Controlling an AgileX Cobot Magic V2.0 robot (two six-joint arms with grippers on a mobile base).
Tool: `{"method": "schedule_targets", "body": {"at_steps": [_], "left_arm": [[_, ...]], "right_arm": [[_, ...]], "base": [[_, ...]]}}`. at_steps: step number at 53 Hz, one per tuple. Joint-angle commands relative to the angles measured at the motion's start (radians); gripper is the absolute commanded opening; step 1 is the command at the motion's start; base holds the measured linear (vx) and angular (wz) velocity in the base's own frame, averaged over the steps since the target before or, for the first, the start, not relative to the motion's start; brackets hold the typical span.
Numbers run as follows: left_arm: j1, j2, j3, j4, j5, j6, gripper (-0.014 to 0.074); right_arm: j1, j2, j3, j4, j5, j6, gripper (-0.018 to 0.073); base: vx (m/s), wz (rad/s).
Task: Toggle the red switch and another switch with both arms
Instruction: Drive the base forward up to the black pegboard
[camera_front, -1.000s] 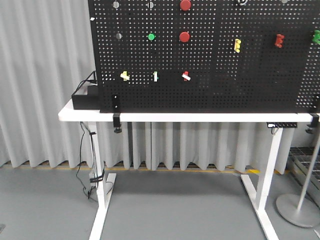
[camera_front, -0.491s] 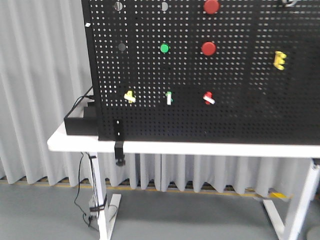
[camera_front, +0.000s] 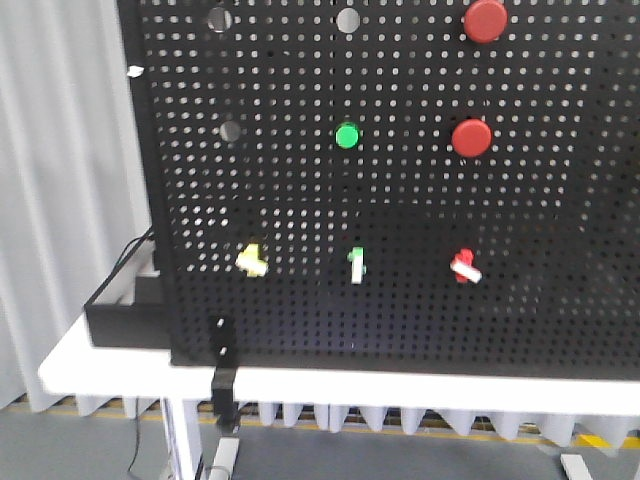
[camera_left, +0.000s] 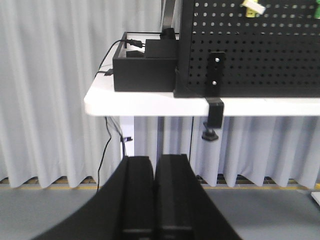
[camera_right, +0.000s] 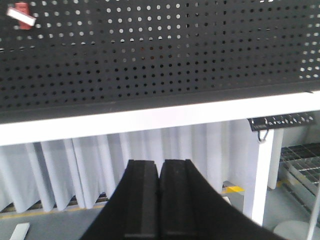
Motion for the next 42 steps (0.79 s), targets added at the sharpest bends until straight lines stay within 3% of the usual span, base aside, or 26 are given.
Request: {"method": "schedule_targets", "body": {"at_steps": [1, 42], "left_arm": [[0.002, -0.017, 0.018, -0.008, -0.086, 0.003, 0.0003], [0.002, -0.017, 0.018, -0.008, -0.086, 0.003, 0.0003]], "right_arm": [[0.002, -0.01, 0.005, -0.009, -0.084, -0.003, -0.0006], [0.002, -0.01, 0.005, -0.009, -0.084, -0.003, -0.0006]], "base": [[0.34, -0.08], [0.23, -0.04]]}}
